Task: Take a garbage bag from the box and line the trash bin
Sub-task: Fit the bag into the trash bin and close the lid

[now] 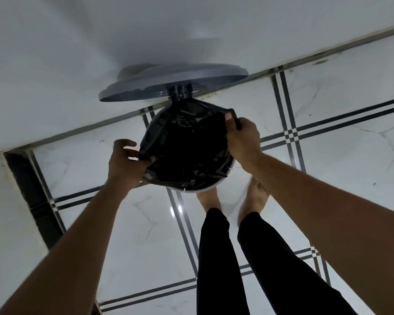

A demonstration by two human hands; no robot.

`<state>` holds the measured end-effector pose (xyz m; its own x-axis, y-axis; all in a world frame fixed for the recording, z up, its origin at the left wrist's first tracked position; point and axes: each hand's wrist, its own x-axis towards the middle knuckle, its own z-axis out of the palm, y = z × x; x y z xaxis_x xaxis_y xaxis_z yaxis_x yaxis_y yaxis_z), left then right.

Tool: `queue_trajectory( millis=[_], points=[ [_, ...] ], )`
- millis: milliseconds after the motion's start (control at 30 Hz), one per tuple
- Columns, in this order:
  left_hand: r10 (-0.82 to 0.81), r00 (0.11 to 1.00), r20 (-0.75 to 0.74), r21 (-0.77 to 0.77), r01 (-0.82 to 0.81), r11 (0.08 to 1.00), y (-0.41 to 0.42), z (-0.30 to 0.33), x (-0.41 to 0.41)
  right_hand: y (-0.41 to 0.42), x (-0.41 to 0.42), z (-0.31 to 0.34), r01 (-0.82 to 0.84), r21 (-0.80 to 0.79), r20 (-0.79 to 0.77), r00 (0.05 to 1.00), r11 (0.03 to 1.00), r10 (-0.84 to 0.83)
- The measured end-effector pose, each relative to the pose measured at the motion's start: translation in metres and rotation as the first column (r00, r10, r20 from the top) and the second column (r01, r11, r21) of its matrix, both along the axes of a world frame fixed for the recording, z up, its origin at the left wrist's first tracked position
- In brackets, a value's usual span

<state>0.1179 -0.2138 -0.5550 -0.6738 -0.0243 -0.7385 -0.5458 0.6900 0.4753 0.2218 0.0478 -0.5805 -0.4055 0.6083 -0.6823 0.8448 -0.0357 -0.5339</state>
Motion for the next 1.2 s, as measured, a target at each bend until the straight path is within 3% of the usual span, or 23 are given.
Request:
queue_trajectory(
  millis=[167, 300, 400, 533, 733, 867, 967, 1100, 1200],
  points=[
    [-0.036, 0.965, 0.259, 0.222, -0.023, 0.975, -0.019, -0.013, -0.038, 0.013, -0.015, -0.021, -0.027, 0.050, -0.125, 0.992, 0.998, 0.034],
    [0.057, 0.899, 0.433, 0.388, -0.243, 0.889, -0.032, -0.029, -0.059, 0.019, -0.027, -0.036, -0.017, 0.097, -0.214, 0.976, 0.995, 0.038],
    [0.251, 0.824, 0.507, 0.411, -0.488, 0.770, -0.029, -0.041, -0.073, 0.023, -0.041, -0.049, 0.069, 0.118, -0.253, 0.967, 0.991, -0.037],
    [0.243, 0.828, 0.506, 0.456, -0.496, 0.739, -0.014, -0.052, -0.081, 0.033, -0.055, -0.071, 0.138, 0.122, -0.235, 0.966, 0.983, -0.107],
    [0.200, 0.868, 0.454, 0.404, -0.401, 0.822, 0.004, -0.081, -0.093, 0.055, -0.061, -0.102, 0.229, 0.088, -0.151, 0.965, 0.969, -0.214],
    [0.061, 0.927, 0.371, 0.233, -0.157, 0.960, -0.010, -0.110, -0.093, 0.068, -0.042, -0.111, 0.075, 0.080, -0.003, 0.997, 0.994, -0.075],
    [-0.009, 0.878, 0.478, 0.113, -0.051, 0.992, -0.032, -0.115, -0.077, 0.071, -0.024, -0.111, -0.006, 0.008, 0.051, 0.999, 1.000, 0.005],
    [0.163, 0.770, 0.617, 0.141, -0.312, 0.940, -0.039, -0.107, -0.051, 0.066, -0.008, -0.101, 0.018, -0.130, 0.085, 0.996, 0.991, -0.007],
    [0.216, 0.745, 0.631, 0.182, -0.413, 0.892, -0.050, -0.100, -0.034, 0.061, 0.003, -0.091, 0.029, -0.166, 0.132, 0.991, 0.986, -0.007]
  ],
)
